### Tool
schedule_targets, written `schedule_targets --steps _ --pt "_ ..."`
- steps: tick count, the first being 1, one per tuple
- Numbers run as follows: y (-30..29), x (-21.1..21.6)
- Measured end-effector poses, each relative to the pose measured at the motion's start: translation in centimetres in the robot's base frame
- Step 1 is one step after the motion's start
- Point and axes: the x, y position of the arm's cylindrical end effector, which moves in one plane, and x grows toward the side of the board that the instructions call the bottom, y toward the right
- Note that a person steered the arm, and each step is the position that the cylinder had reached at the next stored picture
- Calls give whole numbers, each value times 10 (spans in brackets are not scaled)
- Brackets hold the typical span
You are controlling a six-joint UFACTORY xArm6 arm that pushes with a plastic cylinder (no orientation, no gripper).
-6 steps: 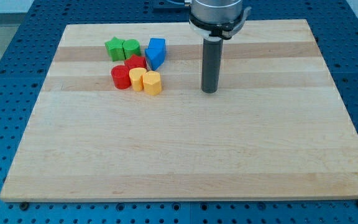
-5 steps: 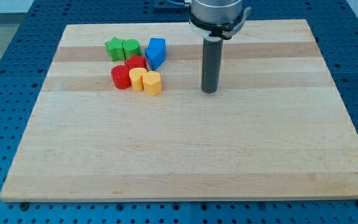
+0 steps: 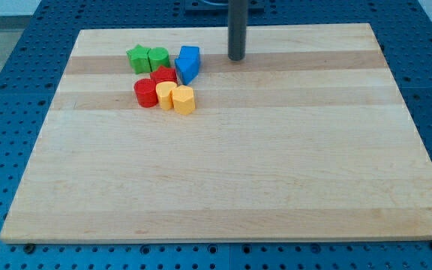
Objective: Push the blue blocks close to the hexagon
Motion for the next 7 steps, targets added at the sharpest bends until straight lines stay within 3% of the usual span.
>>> schedule_targets --steps 2,4,7 --pt "-74 -5" --pt "-70 50" --pt "-66 57"
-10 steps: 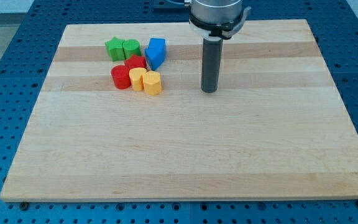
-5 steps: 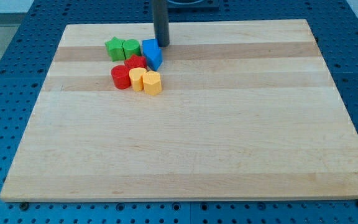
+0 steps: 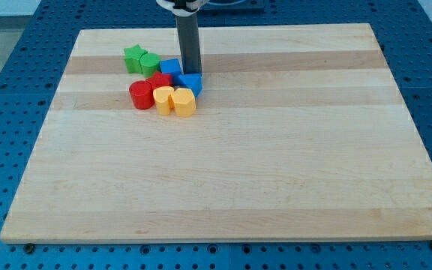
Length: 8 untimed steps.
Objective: Push the blue blocks close to the hexagon
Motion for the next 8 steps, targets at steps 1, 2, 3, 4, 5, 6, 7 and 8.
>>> schedule_targets --steps 1,2,3,4,5,6,7,8 --pt "0 -21" --pt "-15 -52" --pt "-44 -61" --pt "-63 -42" --pt "-39 -19" --pt "-8 -15" --pt "-8 -16" --pt "3 15"
